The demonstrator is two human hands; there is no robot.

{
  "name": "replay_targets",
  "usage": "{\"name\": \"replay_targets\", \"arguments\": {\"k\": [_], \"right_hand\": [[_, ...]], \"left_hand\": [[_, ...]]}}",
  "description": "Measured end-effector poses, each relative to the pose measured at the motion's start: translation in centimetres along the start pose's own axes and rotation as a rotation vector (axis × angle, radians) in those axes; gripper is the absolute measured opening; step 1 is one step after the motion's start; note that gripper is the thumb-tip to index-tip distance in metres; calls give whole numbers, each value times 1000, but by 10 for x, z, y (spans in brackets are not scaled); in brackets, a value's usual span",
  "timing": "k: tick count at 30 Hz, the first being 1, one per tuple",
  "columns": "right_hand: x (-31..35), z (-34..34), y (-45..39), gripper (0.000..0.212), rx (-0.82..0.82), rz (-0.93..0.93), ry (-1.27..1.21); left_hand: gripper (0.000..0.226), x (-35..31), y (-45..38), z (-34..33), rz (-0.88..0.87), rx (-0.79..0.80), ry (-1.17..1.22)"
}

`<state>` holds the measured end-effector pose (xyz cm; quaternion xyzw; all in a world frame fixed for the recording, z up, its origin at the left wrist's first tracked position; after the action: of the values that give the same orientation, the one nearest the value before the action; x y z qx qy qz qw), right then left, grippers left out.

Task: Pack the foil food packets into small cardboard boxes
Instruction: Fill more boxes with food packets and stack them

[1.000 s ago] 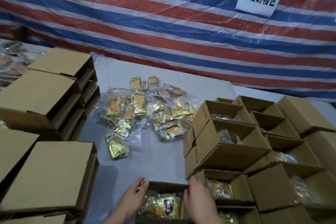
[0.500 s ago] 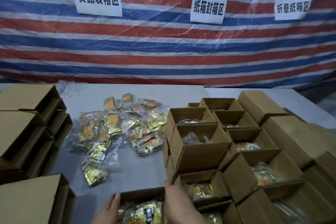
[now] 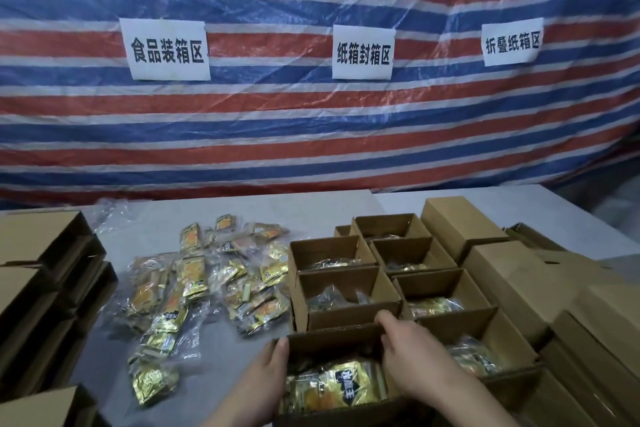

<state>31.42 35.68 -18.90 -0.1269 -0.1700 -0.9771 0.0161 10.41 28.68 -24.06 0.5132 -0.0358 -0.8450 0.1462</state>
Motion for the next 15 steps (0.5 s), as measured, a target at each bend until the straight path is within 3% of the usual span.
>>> {"name": "replay_targets", "arguments": {"k": [7, 10, 15], "right_hand": [[-35, 9, -43, 28, -142, -79, 19], [-35, 11, -57, 23, -195, -52, 49], [-33, 4, -70, 20, -204, 22, 137]], "left_hand": [[52, -25, -29, -44, 31, 15, 82], [53, -20, -38, -55, 69, 9, 183], [55, -9, -45, -62, 107, -8, 105]]}}
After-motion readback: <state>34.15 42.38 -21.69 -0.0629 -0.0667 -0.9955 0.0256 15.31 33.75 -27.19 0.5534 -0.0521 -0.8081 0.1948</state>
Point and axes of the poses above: each hand's wrist, its own y-axis away from the middle knuckle, its own z-axis out of the back of the hand, x = y × z, the point moved 7 cm from there along -y, towards the middle knuckle, and after that the axes turned 14 degrees about -z, right-handed, at the moved point
